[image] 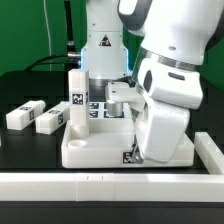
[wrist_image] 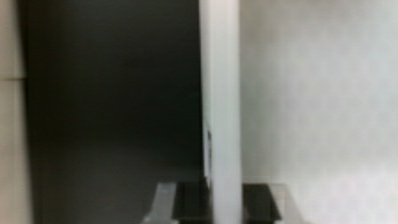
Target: Assemble desk
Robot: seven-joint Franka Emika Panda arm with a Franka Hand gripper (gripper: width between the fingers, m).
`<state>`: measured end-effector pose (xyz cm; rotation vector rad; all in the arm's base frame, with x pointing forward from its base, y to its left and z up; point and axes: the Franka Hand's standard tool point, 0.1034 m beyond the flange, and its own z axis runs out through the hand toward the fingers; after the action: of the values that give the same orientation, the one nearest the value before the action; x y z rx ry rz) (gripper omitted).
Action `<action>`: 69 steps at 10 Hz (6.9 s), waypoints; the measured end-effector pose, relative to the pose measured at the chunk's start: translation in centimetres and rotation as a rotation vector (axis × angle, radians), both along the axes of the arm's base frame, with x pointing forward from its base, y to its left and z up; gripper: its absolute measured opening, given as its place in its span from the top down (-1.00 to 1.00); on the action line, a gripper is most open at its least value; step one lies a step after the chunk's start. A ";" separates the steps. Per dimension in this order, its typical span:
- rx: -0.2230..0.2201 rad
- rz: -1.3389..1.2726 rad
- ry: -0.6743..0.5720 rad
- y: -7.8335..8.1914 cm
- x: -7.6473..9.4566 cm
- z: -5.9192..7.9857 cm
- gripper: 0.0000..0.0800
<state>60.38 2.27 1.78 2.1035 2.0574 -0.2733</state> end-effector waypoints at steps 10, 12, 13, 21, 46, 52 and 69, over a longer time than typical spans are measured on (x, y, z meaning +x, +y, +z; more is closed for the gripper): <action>-0.089 -0.089 0.028 1.0 3.7 -0.2 0.84; -0.101 -0.096 0.063 1.2 3.3 0.3 0.63; -0.109 -0.104 0.078 1.6 2.8 0.8 0.63; -0.147 -0.117 0.130 -2.8 -2.3 8.4 -0.62; -0.170 -0.501 0.111 -11.1 -9.6 11.0 -0.62; -0.185 -0.567 0.152 -13.7 -11.3 13.4 -0.62; -0.205 -1.483 0.157 -16.3 -15.3 9.2 -0.62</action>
Offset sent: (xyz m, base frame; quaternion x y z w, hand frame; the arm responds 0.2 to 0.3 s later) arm 0.0170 0.0150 0.0019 0.0374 -0.0318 0.0527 0.9974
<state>45.12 -14.04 10.96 3.0014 0.0824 -0.7583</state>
